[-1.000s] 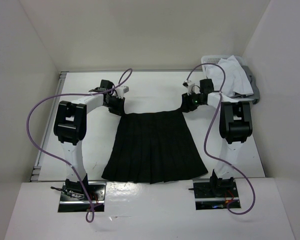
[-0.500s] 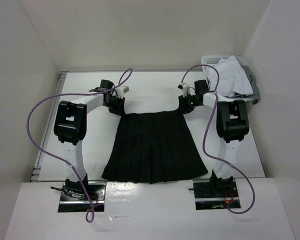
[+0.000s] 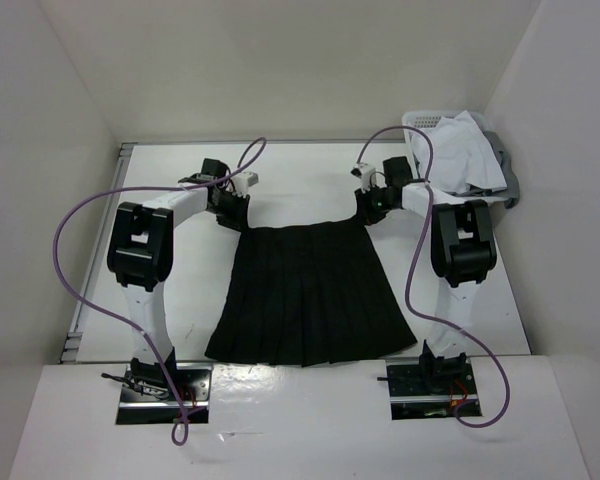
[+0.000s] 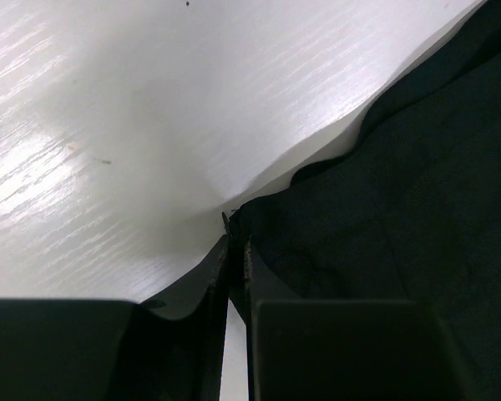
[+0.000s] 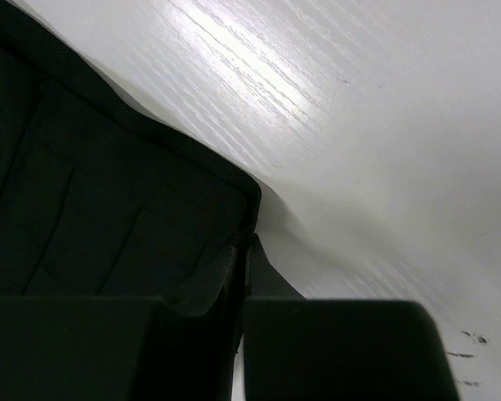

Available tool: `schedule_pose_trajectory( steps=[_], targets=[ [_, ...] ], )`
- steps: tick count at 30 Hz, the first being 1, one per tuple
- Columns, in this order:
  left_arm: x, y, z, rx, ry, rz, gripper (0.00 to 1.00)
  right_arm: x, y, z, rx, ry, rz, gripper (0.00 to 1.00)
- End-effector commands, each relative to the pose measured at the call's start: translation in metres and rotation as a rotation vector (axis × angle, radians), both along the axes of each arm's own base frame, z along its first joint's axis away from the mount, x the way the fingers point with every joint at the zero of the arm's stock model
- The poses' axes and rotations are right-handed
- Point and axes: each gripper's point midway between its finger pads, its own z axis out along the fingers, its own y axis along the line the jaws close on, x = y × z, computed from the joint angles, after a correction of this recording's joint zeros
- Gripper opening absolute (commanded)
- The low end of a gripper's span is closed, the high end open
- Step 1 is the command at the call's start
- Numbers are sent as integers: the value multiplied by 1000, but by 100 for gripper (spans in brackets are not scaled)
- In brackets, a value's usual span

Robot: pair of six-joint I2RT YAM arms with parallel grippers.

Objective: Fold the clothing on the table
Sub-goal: Fold the skirt

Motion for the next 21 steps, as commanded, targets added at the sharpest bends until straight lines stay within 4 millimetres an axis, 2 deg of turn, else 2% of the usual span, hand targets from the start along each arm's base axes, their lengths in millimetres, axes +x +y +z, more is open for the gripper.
schedule_pose_trajectory(
  steps=[1, 4, 8, 9, 12, 13, 17, 19, 20, 21],
  targets=[
    [13, -2, 38, 26, -97, -33, 0, 20, 2, 55, -10, -148, -4, 0],
    [19, -2, 54, 47, -133, -26, 0, 24, -2, 68, -23, -184, -28, 0],
    [34, -2, 74, 76, -201, -8, 0, 31, -8, 75, -47, -205, -76, 0],
    [37, -7, 82, 73, -216, -16, 0, 34, -8, 81, -39, -221, -84, 0],
    [44, -9, 92, 84, -248, -13, 0, 41, -9, 92, -37, -252, -112, 0],
    [48, -7, 96, 94, -262, -4, 0, 45, -4, 98, -32, -273, -103, 0],
    [56, -10, 109, 124, -315, 9, 0, 56, -7, 103, -46, -307, -170, 0],
    [61, -13, 119, 131, -344, 13, 0, 61, -9, 115, -32, -341, -214, 0],
    [61, -14, 119, 126, -339, 21, 0, 60, -7, 112, -41, -344, -215, 0],
    [66, -13, 125, 128, -361, 29, 0, 62, -10, 118, -43, -357, -242, 0]
  ],
)
